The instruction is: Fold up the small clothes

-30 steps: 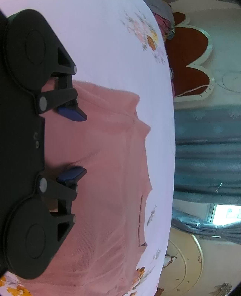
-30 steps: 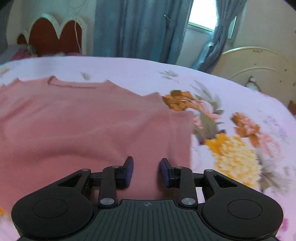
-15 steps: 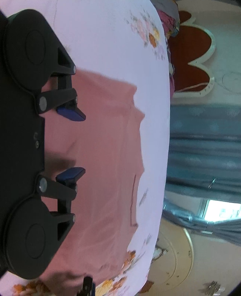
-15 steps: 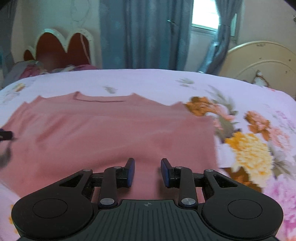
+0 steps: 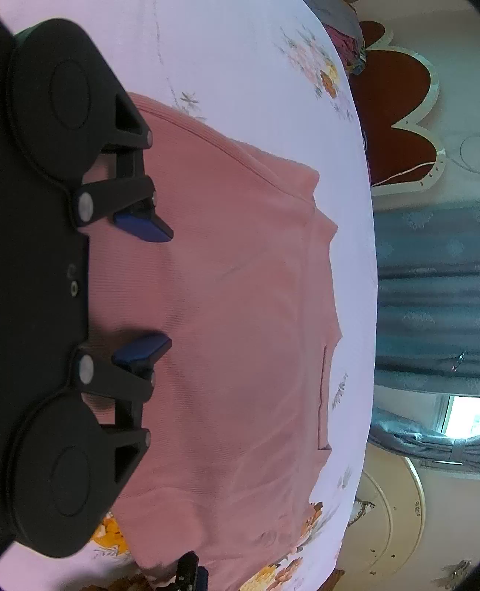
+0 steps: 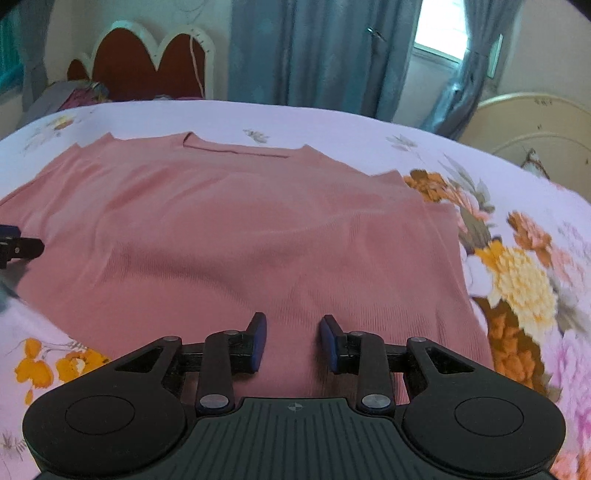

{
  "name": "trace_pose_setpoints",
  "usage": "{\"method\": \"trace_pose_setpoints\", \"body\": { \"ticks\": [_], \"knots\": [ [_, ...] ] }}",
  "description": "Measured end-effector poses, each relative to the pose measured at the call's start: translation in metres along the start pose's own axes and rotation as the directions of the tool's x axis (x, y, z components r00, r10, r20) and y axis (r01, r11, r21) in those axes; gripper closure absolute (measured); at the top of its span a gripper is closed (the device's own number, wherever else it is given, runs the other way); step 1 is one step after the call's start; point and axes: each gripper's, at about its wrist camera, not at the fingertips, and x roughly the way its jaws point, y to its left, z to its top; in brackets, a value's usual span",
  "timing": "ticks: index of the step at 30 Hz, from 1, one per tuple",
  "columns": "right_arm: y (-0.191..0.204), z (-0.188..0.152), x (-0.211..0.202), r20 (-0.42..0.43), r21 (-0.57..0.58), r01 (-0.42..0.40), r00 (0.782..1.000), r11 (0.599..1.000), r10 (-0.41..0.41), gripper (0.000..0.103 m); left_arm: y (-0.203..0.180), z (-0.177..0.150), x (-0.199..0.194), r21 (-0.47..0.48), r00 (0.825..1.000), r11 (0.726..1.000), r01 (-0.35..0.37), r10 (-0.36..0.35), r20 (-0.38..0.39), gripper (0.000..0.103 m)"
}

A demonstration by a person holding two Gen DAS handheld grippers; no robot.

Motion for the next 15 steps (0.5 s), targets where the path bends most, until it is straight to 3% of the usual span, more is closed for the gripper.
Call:
{"method": "trace_pose_setpoints", "body": {
  "ticks": [12, 15],
  "knots": [
    [0.002, 0.003, -0.010, -0.056, -0.026, -0.029, 0.998, 0.999, 0.027, 0.072, 0.000, 0.008, -0.001, -0.055, 0.998, 0.998, -0.001, -0.003, -0.062, 0.042],
    [0.000, 0.008, -0.015, -0.047, 0.030, -0.065, 0.997, 0.997, 0.066, 0.072, 0.002, 0.010, -0.002, -0.076, 0.997, 0.997, 0.013, -0.018, -0.068, 0.036]
  ]
}}
